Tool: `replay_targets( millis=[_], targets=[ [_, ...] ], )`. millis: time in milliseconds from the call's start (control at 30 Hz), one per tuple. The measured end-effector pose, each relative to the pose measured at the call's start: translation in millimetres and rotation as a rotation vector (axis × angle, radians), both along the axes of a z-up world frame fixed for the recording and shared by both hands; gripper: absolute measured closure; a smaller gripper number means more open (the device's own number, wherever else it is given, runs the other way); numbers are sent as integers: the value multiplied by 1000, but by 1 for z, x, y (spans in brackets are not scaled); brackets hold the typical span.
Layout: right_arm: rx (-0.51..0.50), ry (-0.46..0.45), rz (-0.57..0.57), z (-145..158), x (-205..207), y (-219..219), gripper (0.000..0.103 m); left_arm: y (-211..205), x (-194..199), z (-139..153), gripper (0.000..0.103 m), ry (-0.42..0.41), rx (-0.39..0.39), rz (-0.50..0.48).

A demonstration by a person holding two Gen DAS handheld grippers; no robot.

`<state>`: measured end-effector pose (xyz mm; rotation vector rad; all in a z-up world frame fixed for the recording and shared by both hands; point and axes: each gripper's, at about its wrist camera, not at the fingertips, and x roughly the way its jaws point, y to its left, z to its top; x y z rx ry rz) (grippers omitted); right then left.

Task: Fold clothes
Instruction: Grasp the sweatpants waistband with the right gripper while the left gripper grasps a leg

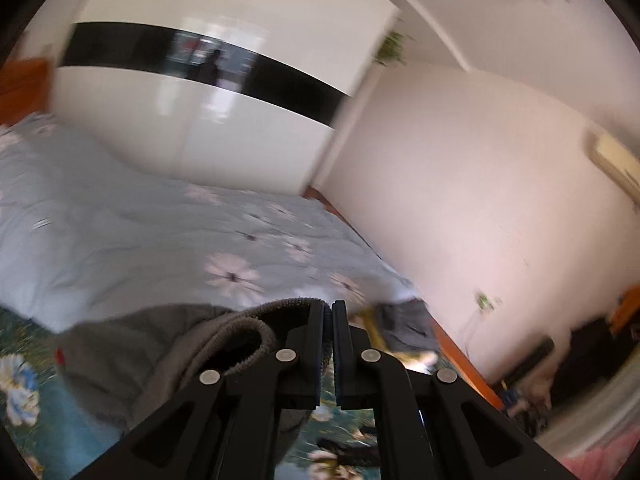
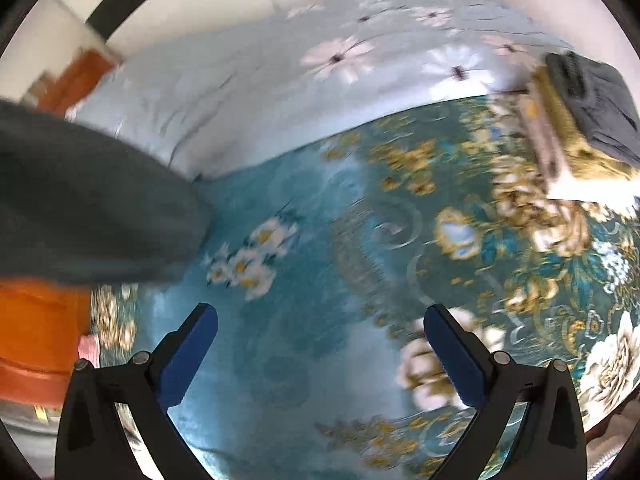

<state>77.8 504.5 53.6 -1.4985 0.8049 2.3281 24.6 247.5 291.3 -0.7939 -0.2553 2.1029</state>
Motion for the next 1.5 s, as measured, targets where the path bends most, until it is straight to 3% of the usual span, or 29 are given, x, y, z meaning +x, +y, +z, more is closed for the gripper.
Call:
replay_targets(
  millis=[133, 267, 333, 467, 600, 733, 900, 1033, 1167, 1300, 1500],
  targets=[
    [17, -13, -123, -5, 48, 71, 0, 101, 24, -48, 99, -133, -94, -101],
    [25, -71, -266, -18, 112, 136, 0, 186, 36, -130, 103, -351, -207, -140],
    [26, -83, -306, -20, 140, 159, 0, 218, 42, -161, 103, -425, -259, -152],
    [-2, -55, -308, -21, 166, 176, 0, 247, 61, -199, 103, -486, -365, -135],
    [-86, 9, -260, -27, 159, 173, 0, 205, 68, -213, 102, -545, -356, -26],
    [-251, 66, -224, -48, 140, 158, 0, 129, 56, -222, 102, -600, -350, 160],
    [-472, 50, -168, -82, 114, 127, 0, 0, 47, -236, 101, -698, -290, 447],
    [-434, -16, -165, -93, 98, 108, 0, -82, 50, -248, 101, -782, -234, 616],
    [-447, -27, -249, -103, 91, 110, 1, -129, 40, -261, 101, -846, -209, 694],
    [-468, -61, -347, -119, 88, 113, 12, -159, 15, -282, 100, -917, -191, 740],
    [-548, -139, -566, -159, 102, 110, 12, -189, -33, -338, 85, -1026, -213, 776]
  ],
)
